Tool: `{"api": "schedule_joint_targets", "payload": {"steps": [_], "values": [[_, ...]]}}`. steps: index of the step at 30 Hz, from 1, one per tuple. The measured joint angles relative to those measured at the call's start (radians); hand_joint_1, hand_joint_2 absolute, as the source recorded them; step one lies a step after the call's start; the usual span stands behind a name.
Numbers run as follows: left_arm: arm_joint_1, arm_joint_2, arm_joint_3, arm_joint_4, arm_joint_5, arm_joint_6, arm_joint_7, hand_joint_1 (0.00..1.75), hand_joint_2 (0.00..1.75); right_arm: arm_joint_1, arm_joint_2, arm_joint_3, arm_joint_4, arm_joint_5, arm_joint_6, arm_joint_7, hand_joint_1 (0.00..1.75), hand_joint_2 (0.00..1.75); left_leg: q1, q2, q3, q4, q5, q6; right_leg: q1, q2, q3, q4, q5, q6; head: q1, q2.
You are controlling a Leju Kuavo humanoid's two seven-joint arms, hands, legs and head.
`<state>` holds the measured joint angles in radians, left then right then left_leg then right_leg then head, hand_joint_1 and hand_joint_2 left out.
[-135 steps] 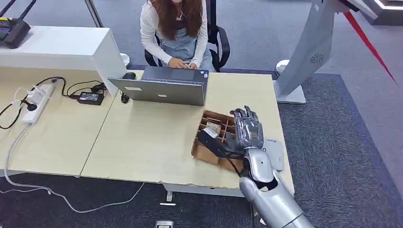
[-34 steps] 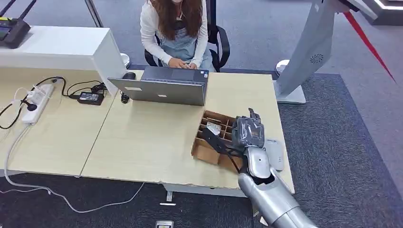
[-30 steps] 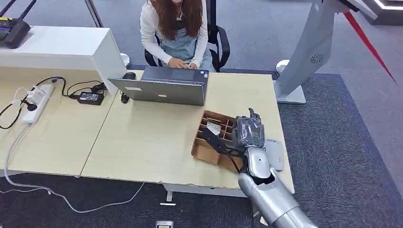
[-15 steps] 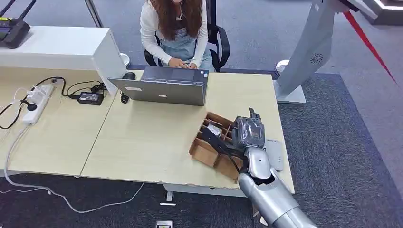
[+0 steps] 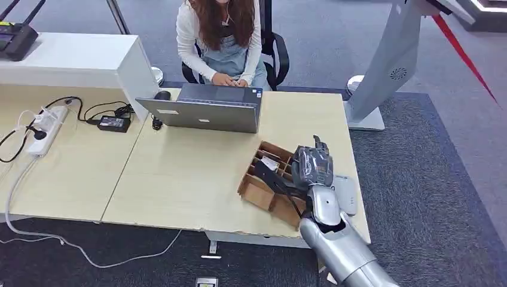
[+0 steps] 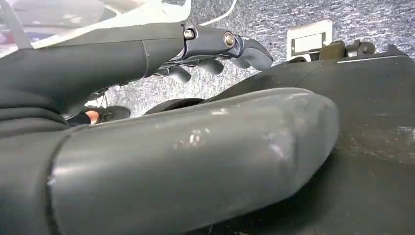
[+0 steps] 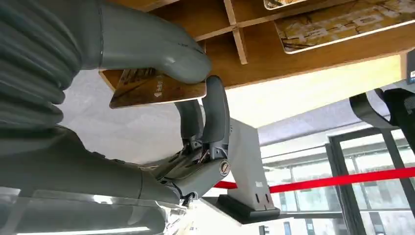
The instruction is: Pass the card to the sensor for recognition and then transmit it.
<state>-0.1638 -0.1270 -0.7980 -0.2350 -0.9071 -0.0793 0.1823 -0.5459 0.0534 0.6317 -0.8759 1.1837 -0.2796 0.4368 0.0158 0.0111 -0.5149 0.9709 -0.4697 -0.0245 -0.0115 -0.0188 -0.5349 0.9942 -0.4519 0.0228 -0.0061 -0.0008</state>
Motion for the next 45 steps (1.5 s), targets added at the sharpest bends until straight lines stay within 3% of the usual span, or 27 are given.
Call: {"api": "schedule_joint_targets", "payload": {"steps": [25,45], "values": [[0.001,-0.003,-0.001,0.000,-0.013,-0.010,-0.006,0.00,0.00,0.002,0.000,-0.007,-0.095,0.038,-0.055,-0.033,1.75,1.75,0.000,0.000,0.000,0.000,0.000,0.000,0.000,0.000,0.000,0.000,0.000,0.000,0.000,0.000],[0.011,-0.012,-0.002,0.000,-0.012,-0.007,-0.006,0.00,0.00,0.030,-0.023,-0.013,-0.457,0.068,-0.119,-0.115,1.75,1.75,0.000,0.000,0.000,0.000,0.000,0.000,0.000,0.000,0.000,0.000,0.000,0.000,0.000,0.000]]}}
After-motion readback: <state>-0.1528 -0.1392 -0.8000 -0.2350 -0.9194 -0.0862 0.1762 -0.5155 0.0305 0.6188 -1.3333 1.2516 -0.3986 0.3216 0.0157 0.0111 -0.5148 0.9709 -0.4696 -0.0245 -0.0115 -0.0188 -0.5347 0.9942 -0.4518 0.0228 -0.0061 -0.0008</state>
